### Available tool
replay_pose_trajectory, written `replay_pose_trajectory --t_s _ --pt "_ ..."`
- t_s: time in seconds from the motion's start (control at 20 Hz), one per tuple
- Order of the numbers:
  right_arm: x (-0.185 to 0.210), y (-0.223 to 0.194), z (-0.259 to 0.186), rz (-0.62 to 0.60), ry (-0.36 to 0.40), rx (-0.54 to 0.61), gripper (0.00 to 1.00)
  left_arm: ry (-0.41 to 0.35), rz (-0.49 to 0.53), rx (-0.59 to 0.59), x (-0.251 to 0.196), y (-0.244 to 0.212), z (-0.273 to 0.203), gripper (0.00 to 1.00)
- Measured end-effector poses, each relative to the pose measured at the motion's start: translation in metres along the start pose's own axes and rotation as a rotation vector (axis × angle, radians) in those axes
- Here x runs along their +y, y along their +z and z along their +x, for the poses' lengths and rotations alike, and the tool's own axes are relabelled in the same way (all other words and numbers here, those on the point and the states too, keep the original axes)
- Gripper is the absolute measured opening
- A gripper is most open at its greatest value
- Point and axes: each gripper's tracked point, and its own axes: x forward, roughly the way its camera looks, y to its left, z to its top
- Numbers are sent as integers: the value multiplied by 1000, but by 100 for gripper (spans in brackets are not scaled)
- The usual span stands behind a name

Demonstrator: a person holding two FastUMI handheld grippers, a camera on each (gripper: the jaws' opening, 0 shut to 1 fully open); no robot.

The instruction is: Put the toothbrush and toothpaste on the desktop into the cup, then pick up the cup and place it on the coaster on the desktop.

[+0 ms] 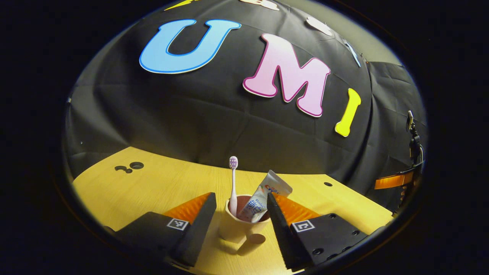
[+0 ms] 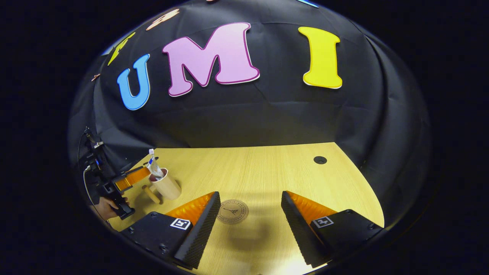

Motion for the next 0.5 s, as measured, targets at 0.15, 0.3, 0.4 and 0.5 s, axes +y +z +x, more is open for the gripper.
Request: replay_pose_trajectory --t_s 0.15,0.3,0.4,0.5 --pt "-8 0 -8 13 -3 1 98 20 53 68 2 -3 -17 97" --pt "-16 -1 -19 22 -5 2 98 23 81 137 1 -9 -21 97" --pt "-22 2 -26 -7 -12 -15 98 15 89 226 -2 -20 -25 98" --pt "-22 3 -36 -16 0 -16 98 15 98 276 -5 -25 -23 98"
